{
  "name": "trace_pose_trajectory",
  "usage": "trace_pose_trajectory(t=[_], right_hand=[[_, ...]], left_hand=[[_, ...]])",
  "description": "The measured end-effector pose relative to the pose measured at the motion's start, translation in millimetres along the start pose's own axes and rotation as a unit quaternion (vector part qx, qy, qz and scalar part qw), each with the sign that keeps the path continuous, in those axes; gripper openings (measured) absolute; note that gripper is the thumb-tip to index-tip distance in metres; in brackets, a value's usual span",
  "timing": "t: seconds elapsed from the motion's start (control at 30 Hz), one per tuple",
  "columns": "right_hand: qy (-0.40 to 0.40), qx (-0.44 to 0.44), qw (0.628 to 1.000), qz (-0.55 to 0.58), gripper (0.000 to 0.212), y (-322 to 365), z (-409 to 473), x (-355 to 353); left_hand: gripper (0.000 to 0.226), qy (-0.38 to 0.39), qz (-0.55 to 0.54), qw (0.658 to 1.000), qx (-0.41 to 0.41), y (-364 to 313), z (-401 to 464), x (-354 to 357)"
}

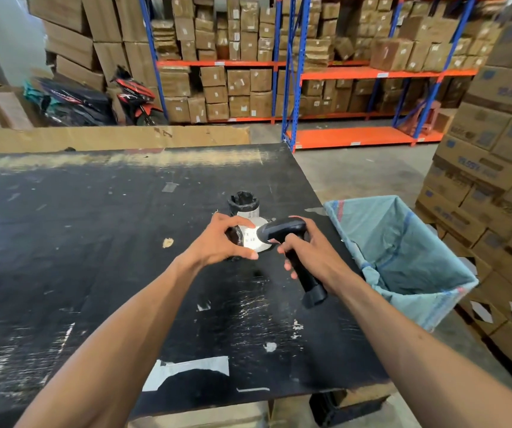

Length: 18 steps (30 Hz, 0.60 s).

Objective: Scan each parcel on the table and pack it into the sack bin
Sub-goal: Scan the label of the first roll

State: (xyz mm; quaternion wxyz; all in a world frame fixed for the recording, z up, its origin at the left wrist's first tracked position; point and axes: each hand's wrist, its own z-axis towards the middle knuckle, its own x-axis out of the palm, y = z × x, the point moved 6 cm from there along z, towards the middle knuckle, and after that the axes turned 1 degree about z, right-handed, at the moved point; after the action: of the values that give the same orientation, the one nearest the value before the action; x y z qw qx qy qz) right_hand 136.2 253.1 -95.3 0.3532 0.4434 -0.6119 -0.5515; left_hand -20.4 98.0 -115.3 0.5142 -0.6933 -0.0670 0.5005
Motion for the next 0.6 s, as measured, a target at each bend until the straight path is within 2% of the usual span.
trace_pose_trajectory(t=[0.23,0.43,0.6], right_hand=[[-0.021,-0.056,0.996,-0.064,0.048,16,-2,15],[-0.018,-0.082,0.993,-0.087,0.039,27,-6,24],[-0.011,-0.096,0.992,-0.083,0.039,35,-9,30]], left_hand=[[0.052,-0.068,-0.038,0.997,-0.006,8,-9,-11],[0.052,-0.093,-0.054,0.994,-0.005,13,-16,-22],[0.050,-0.096,-0.052,0.994,-0.012,20,-16,-27]])
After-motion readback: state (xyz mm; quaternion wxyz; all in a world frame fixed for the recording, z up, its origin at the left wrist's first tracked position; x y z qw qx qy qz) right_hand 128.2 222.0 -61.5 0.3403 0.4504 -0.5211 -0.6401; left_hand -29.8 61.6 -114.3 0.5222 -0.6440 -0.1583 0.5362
